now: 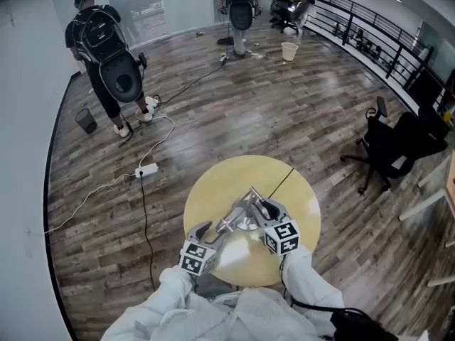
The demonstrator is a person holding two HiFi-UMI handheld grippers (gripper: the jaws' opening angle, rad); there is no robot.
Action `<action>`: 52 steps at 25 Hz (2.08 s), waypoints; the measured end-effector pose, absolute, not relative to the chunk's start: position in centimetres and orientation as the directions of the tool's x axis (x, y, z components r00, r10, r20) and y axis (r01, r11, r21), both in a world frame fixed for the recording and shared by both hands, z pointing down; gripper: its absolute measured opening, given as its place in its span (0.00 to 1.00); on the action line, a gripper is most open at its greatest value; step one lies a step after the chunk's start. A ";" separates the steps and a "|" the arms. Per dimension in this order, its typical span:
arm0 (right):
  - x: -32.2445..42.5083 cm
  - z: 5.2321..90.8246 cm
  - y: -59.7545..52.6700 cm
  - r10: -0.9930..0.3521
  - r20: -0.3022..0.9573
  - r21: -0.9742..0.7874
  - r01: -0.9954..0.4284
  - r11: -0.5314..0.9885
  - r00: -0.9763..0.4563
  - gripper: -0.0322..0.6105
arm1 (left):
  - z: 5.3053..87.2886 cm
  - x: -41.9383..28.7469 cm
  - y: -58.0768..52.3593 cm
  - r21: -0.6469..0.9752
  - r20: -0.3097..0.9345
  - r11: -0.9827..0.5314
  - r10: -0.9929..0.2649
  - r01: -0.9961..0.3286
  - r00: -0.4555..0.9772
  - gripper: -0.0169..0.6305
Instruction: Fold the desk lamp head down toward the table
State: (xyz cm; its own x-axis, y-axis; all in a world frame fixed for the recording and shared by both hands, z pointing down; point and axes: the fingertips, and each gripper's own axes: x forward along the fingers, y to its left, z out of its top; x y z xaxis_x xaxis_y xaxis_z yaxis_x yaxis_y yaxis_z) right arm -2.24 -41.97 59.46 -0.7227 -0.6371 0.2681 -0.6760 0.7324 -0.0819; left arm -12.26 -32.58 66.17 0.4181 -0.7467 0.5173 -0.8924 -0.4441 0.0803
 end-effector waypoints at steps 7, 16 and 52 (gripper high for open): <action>1.8 61.5 -36.8 -0.758 0.322 -0.071 -0.813 0.578 -0.567 0.10 | 60.9 -10.6 -28.2 0.102 0.354 -0.355 -0.860 -0.929 0.368 0.28; 1.1 63.3 -32.7 -0.773 0.366 -0.101 -0.848 0.521 -0.518 0.07 | 60.1 -5.6 -29.0 0.113 0.301 -0.382 -0.867 -0.917 0.398 0.03; 5.0 58.3 -14.6 -0.877 0.275 -0.178 -0.918 0.356 -0.393 0.07 | 54.3 -4.8 -11.6 0.248 0.212 -0.440 -0.845 -0.863 0.492 0.03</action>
State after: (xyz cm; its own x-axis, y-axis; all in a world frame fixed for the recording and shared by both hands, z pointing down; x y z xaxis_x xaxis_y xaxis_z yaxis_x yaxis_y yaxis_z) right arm 4.98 -14.56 58.32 -0.3933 -0.8774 0.2747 -0.9176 0.3556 -0.1780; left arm -4.80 -11.63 54.28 0.4916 -0.8446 0.2119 -0.8630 -0.4400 0.2481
